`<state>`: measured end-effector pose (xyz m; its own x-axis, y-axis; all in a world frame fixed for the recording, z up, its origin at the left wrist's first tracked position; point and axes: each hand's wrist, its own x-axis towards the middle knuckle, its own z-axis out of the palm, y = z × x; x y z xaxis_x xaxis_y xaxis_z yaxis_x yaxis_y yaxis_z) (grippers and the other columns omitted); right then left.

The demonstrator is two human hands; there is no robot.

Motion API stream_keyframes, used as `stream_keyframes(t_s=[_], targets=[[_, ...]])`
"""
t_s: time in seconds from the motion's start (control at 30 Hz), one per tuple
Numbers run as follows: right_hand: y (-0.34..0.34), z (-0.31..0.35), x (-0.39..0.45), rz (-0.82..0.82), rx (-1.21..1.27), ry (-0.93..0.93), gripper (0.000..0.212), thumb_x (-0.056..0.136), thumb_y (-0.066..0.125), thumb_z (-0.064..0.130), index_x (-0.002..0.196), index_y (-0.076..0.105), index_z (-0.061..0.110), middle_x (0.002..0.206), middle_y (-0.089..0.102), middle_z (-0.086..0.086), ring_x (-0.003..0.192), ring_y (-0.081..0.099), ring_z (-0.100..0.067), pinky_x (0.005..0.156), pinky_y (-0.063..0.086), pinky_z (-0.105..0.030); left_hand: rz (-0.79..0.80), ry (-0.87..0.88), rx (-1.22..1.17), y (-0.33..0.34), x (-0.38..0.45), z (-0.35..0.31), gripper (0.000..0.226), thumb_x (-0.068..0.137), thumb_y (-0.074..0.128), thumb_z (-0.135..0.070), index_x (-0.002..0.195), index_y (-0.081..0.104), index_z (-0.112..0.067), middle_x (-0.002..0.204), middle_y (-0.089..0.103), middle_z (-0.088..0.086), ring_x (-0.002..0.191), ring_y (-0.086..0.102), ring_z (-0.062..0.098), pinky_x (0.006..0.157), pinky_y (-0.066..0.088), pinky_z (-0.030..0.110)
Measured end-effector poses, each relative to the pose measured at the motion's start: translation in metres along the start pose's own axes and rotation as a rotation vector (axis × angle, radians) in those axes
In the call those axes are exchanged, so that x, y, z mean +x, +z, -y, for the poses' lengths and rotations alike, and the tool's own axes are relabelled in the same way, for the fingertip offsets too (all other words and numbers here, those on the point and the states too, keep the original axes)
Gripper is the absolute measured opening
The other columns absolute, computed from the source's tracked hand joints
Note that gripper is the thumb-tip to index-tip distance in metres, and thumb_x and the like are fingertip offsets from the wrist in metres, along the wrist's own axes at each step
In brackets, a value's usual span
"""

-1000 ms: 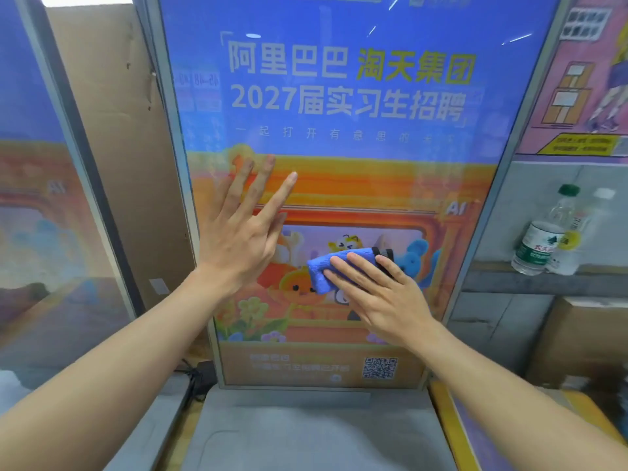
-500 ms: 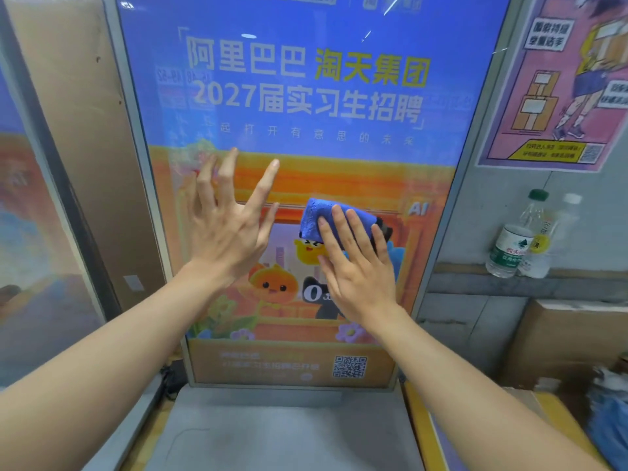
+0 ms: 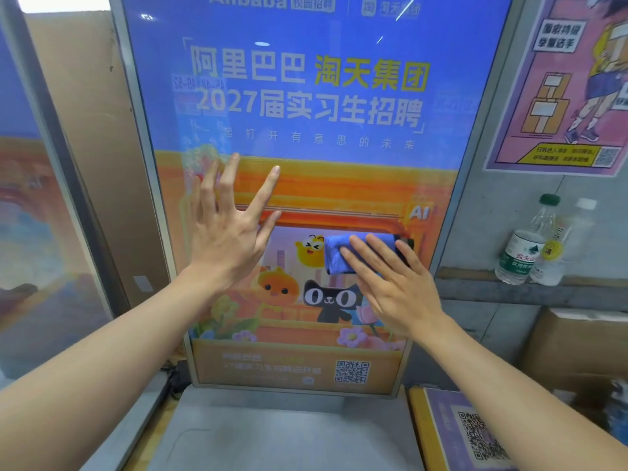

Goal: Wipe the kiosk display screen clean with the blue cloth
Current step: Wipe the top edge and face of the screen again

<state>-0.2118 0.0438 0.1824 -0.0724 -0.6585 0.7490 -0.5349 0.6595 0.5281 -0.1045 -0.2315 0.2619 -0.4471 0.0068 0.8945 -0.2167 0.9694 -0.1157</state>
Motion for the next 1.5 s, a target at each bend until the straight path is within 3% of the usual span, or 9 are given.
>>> stream_keyframes(t_s=[0.13, 0.33, 0.5, 0.73, 0.93, 1.2, 1.37, 1.5], targets=[[-0.006, -0.018, 0.025, -0.056, 0.014, 0.119, 0.057, 0.107, 0.041, 0.036, 0.159, 0.021, 0.024, 0.165, 0.014, 0.004, 0.152, 0.014, -0.016, 0.124, 0.005, -0.041, 0.003, 0.001, -0.005, 0.001, -0.001, -0.001, 0.054, 0.102, 0.039, -0.051, 0.152, 0.035, -0.032, 0.153, 0.029, 0.025, 0.140, 0.017, 0.040, 0.116, 0.019, 0.056], [0.002, 0.006, 0.016, -0.052, 0.089, 0.196, 0.054, 0.108, 0.037, 0.038, 0.158, 0.023, 0.024, 0.164, 0.016, 0.003, 0.152, 0.012, -0.016, 0.123, 0.006, -0.043, -0.011, 0.008, 0.018, 0.006, -0.002, 0.000, 0.055, 0.102, 0.040, -0.051, 0.153, 0.031, -0.033, 0.155, 0.017, 0.017, 0.142, 0.018, 0.043, 0.119, 0.006, 0.048], [0.010, 0.018, -0.026, 0.010, 0.068, 0.066, 0.056, 0.104, 0.045, 0.037, 0.156, 0.028, 0.025, 0.162, 0.023, 0.003, 0.150, 0.019, -0.016, 0.121, 0.010, -0.042, 0.000, 0.002, 0.007, 0.008, -0.004, 0.001, 0.056, 0.103, 0.040, -0.051, 0.154, 0.027, -0.035, 0.156, 0.017, 0.017, 0.143, 0.017, 0.043, 0.118, 0.010, 0.055], [0.004, -0.031, -0.037, 0.000, -0.015, -0.055, 0.057, 0.104, 0.046, 0.035, 0.157, 0.026, 0.027, 0.163, 0.023, 0.006, 0.150, 0.020, -0.014, 0.121, 0.012, -0.039, -0.004, 0.014, 0.017, 0.011, -0.004, 0.004, 0.055, 0.103, 0.036, -0.053, 0.154, 0.025, -0.035, 0.157, 0.017, 0.018, 0.143, 0.014, 0.038, 0.118, 0.010, 0.055], [-0.008, -0.072, 0.013, -0.124, -0.021, 0.112, 0.056, 0.107, 0.044, 0.035, 0.158, 0.023, 0.025, 0.162, 0.022, 0.003, 0.151, 0.018, -0.017, 0.123, 0.008, -0.041, -0.053, 0.028, 0.048, 0.020, -0.006, 0.008, 0.057, 0.103, 0.036, -0.054, 0.155, 0.020, -0.038, 0.157, 0.012, 0.013, 0.143, 0.013, 0.037, 0.115, 0.016, 0.058], [0.015, -0.025, -0.038, -0.081, 0.035, 0.147, 0.057, 0.105, 0.043, 0.036, 0.158, 0.024, 0.025, 0.165, 0.017, 0.004, 0.152, 0.017, -0.017, 0.123, 0.006, -0.042, -0.078, 0.046, 0.080, 0.023, -0.005, 0.012, 0.058, 0.103, 0.034, -0.055, 0.155, 0.020, -0.037, 0.157, 0.014, 0.016, 0.142, 0.015, 0.037, 0.113, 0.021, 0.060], [0.031, 0.012, -0.097, -0.014, 0.038, 0.091, 0.057, 0.104, 0.043, 0.036, 0.157, 0.027, 0.025, 0.165, 0.018, 0.003, 0.151, 0.018, -0.017, 0.123, 0.006, -0.042, -0.086, 0.041, 0.084, 0.022, -0.007, 0.010, 0.057, 0.103, 0.031, -0.056, 0.155, 0.019, -0.037, 0.156, 0.021, 0.022, 0.142, 0.019, 0.040, 0.112, 0.020, 0.058], [0.030, 0.005, -0.104, 0.015, -0.004, 0.014, 0.061, 0.102, 0.042, 0.035, 0.158, 0.022, 0.027, 0.166, 0.012, 0.006, 0.152, 0.013, -0.015, 0.121, 0.007, -0.041, -0.088, 0.032, 0.076, 0.020, -0.005, 0.011, 0.057, 0.103, 0.029, -0.057, 0.155, 0.019, -0.038, 0.157, 0.022, 0.022, 0.142, 0.017, 0.038, 0.111, 0.021, 0.059]])
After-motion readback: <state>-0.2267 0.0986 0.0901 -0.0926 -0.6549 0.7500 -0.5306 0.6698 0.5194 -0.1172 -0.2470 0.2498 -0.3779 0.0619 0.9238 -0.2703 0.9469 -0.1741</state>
